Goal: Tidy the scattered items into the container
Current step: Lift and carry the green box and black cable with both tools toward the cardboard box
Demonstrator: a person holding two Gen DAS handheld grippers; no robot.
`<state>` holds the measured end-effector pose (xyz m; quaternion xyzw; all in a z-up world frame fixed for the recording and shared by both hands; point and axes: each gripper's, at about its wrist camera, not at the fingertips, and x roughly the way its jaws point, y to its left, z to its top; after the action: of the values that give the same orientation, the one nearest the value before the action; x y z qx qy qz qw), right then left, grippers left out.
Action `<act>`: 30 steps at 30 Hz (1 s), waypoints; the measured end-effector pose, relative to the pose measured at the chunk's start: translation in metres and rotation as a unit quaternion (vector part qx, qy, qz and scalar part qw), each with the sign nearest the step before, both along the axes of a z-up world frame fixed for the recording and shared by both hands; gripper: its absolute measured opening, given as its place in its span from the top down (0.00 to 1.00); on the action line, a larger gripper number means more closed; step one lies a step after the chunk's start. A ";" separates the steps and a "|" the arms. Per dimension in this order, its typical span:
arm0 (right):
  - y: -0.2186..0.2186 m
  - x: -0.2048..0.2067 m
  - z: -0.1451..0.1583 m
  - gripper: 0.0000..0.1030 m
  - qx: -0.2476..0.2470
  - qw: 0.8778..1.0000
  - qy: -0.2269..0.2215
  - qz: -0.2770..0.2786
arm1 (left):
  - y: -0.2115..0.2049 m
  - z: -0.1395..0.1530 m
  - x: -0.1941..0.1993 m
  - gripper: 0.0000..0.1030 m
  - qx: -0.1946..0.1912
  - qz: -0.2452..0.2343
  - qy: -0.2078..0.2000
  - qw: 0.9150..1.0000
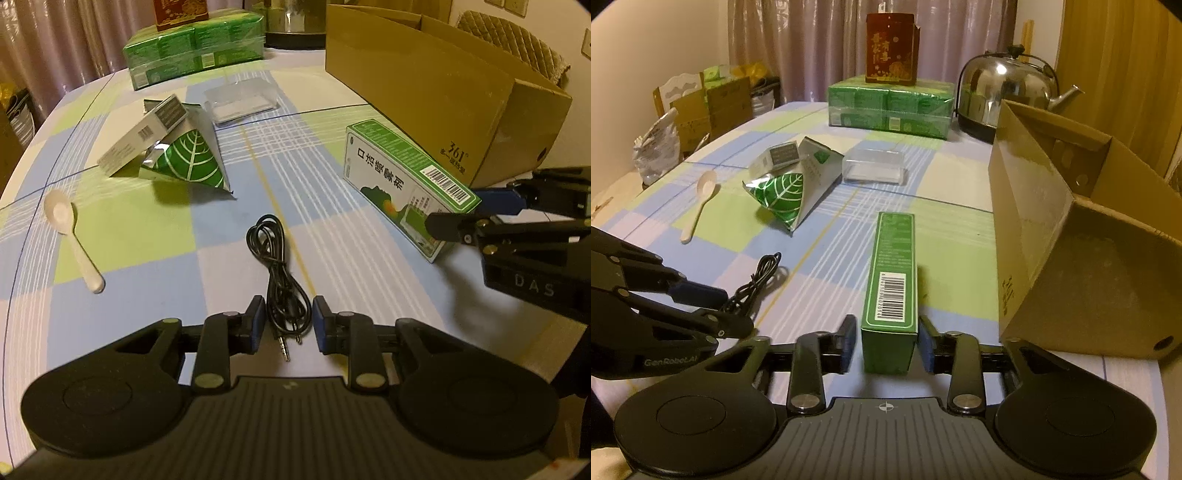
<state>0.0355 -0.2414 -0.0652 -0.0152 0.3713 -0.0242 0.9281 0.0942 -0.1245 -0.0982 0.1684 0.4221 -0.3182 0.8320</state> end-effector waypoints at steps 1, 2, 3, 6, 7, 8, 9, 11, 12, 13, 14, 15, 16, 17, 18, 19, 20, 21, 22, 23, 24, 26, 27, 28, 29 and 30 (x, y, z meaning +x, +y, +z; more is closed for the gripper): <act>0.000 0.002 0.001 0.54 0.001 1.000 -0.002 -0.001 | 0.000 0.001 0.001 0.75 -0.001 0.001 -0.001 1.000; 0.000 0.003 0.001 0.52 0.003 1.000 -0.005 -0.001 | 0.001 0.002 0.002 0.75 -0.003 0.002 -0.001 1.000; 0.000 0.006 0.001 0.51 0.004 1.000 -0.006 -0.002 | 0.000 0.003 0.004 0.74 -0.006 0.004 -0.002 1.000; -0.004 0.013 0.001 0.51 0.008 1.000 -0.006 -0.007 | -0.003 0.002 0.009 0.73 -0.011 0.008 -0.003 1.000; -0.005 0.016 0.000 0.51 0.011 1.000 -0.005 -0.010 | -0.005 0.001 0.012 0.72 -0.011 0.008 -0.002 1.000; -0.007 0.018 0.000 0.51 0.013 1.000 -0.006 -0.013 | -0.007 0.000 0.014 0.71 -0.010 0.009 -0.001 1.000; -0.008 0.020 0.000 0.51 0.013 1.000 -0.006 -0.015 | -0.008 -0.001 0.016 0.67 -0.009 0.010 0.000 1.000; -0.010 0.024 0.000 0.51 0.014 1.000 -0.006 -0.017 | -0.010 -0.003 0.019 0.67 -0.011 0.010 0.002 1.000; -0.011 0.026 0.000 0.51 0.015 1.000 -0.007 -0.018 | -0.011 -0.003 0.020 0.67 -0.012 0.010 0.001 1.000; -0.013 0.027 0.000 0.51 0.016 1.000 -0.007 -0.020 | -0.012 -0.004 0.021 0.67 -0.013 0.010 0.001 1.000; -0.013 0.029 0.000 0.51 0.016 1.000 -0.008 -0.021 | -0.012 -0.004 0.022 0.67 -0.013 0.010 0.000 1.000; -0.014 0.030 -0.001 0.51 0.016 1.000 -0.008 -0.020 | -0.012 -0.004 0.023 0.71 -0.013 0.010 0.000 1.000; -0.013 0.032 -0.001 0.51 0.015 1.000 -0.008 -0.020 | -0.012 -0.004 0.023 0.76 -0.012 0.010 -0.001 1.000; -0.013 0.033 -0.001 0.51 0.014 1.000 -0.008 -0.019 | -0.012 -0.003 0.024 0.87 -0.011 0.010 -0.002 1.000; -0.013 0.034 -0.001 0.51 0.014 1.000 -0.009 -0.019 | -0.012 -0.003 0.024 0.88 -0.009 0.011 -0.002 1.000; -0.013 0.036 -0.001 0.51 0.015 1.000 -0.008 -0.018 | -0.011 -0.003 0.025 0.88 -0.009 0.010 -0.001 1.000; -0.012 0.037 -0.001 0.51 0.016 1.000 -0.008 -0.017 | -0.011 -0.002 0.024 0.88 -0.009 0.010 -0.001 1.000; -0.012 0.038 -0.001 0.51 0.016 1.000 -0.009 -0.016 | -0.010 -0.002 0.024 0.88 -0.010 0.009 0.000 1.000; -0.011 0.039 -0.001 0.51 0.015 1.000 -0.008 -0.015 | -0.008 -0.002 0.024 0.89 -0.012 0.010 0.002 1.000; -0.010 0.041 -0.002 0.51 0.015 1.000 -0.007 -0.014 | -0.007 -0.002 0.023 0.89 -0.013 0.010 0.005 1.000; -0.010 0.042 -0.002 0.51 0.015 1.000 -0.005 -0.013 | -0.006 -0.001 0.022 0.89 -0.014 0.010 0.005 1.000; -0.009 0.046 -0.004 0.51 0.015 1.000 -0.001 -0.011 | -0.003 -0.001 0.020 0.89 -0.015 0.011 0.006 1.000; -0.009 0.047 -0.005 0.51 0.014 1.000 0.001 -0.010 | -0.002 -0.001 0.019 0.89 -0.016 0.011 0.008 1.000; -0.009 0.049 -0.006 0.51 0.012 1.000 0.003 -0.010 | 0.000 -0.001 0.018 0.89 -0.017 0.011 0.010 1.000; -0.008 0.051 -0.006 0.51 0.012 1.000 0.005 -0.010 | 0.000 -0.001 0.017 0.89 -0.018 0.012 0.011 1.000; -0.008 0.053 -0.007 0.51 0.011 1.000 0.007 -0.011 | 0.002 -0.001 0.017 0.89 -0.018 0.012 0.011 1.000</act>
<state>0.0881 -0.2498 -0.0718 -0.0006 0.3782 -0.0301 0.9252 0.1107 -0.1229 -0.0990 0.1450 0.4276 -0.3173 0.8340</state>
